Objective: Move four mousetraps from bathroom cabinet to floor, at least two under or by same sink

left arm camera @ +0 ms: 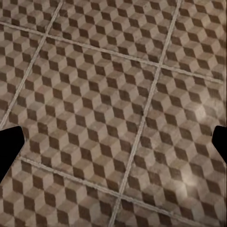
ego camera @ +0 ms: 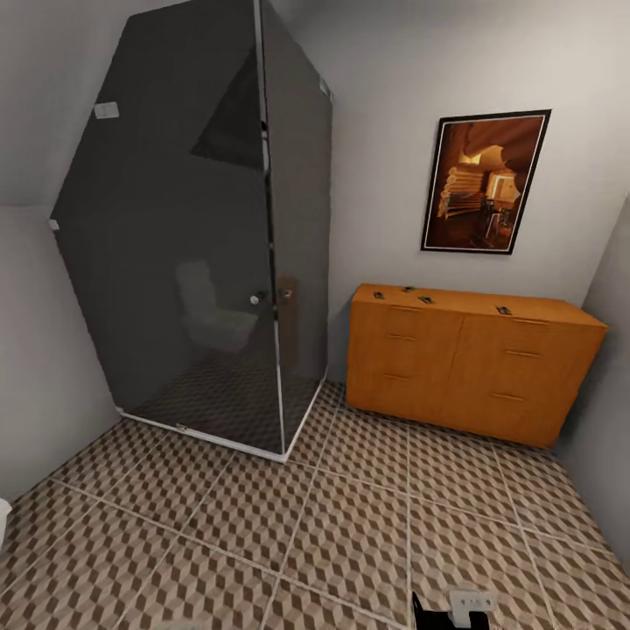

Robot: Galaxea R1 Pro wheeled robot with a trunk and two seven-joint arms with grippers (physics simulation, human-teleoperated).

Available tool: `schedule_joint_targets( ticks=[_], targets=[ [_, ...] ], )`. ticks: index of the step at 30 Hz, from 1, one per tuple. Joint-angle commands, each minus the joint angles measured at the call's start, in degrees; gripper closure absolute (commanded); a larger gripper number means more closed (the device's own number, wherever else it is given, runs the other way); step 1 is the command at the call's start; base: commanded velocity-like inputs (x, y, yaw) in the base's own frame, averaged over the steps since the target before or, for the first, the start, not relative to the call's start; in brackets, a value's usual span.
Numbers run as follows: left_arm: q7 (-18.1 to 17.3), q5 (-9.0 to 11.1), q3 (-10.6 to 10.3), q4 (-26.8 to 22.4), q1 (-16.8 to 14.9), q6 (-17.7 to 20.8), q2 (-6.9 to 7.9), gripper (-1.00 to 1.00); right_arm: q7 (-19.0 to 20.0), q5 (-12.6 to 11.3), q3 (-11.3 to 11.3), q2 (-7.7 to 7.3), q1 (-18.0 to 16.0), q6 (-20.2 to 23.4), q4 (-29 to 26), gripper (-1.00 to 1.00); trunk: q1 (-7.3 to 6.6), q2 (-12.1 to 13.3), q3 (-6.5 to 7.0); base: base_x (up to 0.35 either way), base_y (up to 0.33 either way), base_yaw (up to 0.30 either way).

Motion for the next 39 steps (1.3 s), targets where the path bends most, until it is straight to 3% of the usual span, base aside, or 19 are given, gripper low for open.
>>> schedule_joint_targets(
  ticks=[1, 39],
  targets=[
    [0.17, -0.01, -0.02, -0.13, 0.01, 0.34, 0.01, -1.00, -0.20, 0.05, 0.08, -0.02, -0.05, -0.16, 0.05, -1.00, 0.01, -0.03, -0.06, 0.085, -0.123, -0.292],
    [0.17, -0.01, -0.02, -0.13, 0.01, 0.36, -0.04, -1.00, -0.18, 0.07, 0.08, -0.02, -0.05, -0.16, 0.12, -1.00, 0.01, -0.03, -0.06, 0.204, -0.020, -0.292]
  ],
)
